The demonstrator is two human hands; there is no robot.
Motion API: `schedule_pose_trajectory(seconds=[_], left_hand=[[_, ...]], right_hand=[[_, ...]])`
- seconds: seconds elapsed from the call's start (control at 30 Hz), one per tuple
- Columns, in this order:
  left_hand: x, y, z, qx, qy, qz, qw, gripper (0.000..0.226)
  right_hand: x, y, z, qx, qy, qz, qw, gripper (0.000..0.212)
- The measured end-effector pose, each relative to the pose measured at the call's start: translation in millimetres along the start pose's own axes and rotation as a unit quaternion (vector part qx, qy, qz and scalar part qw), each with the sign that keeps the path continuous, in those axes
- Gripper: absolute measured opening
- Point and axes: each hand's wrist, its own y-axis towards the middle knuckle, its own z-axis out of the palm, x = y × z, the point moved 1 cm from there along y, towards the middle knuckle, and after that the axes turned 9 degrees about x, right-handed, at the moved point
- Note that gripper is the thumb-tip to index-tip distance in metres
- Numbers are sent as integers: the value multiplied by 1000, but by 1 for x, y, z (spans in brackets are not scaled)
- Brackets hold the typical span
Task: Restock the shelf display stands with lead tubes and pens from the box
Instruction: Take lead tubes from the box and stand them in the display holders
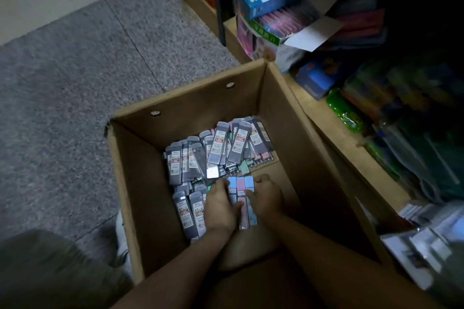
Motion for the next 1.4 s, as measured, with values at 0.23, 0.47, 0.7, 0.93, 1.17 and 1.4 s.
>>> schedule_pose_trajectory(seconds=[0.23, 0.47, 0.7, 0.93, 1.17, 1.4], left_hand=[[-9, 3, 4, -13, -6, -46, 999, 52], [-20, 0, 12, 15, -12, -66, 998, 19], [-32, -2, -23, 16, -173, -35, 984, 14], [-60, -10, -57, 101, -377, -15, 921, 16], [-48, 5, -69, 129, -455, -23, 881, 29], [-41, 24, -78, 84, -473, -78, 874, 36]], right_hand=[[-9, 8, -9, -11, 35, 13, 999, 27], [-18, -3, -31, -27, 101, 39, 994, 26], [2, -16, -53, 1, 240, -60, 969, 37], [47, -17, -63, 27, 319, -157, 934, 36], [72, 6, -68, -4, 223, -159, 962, 44], [74, 55, -74, -50, 89, -73, 992, 70]])
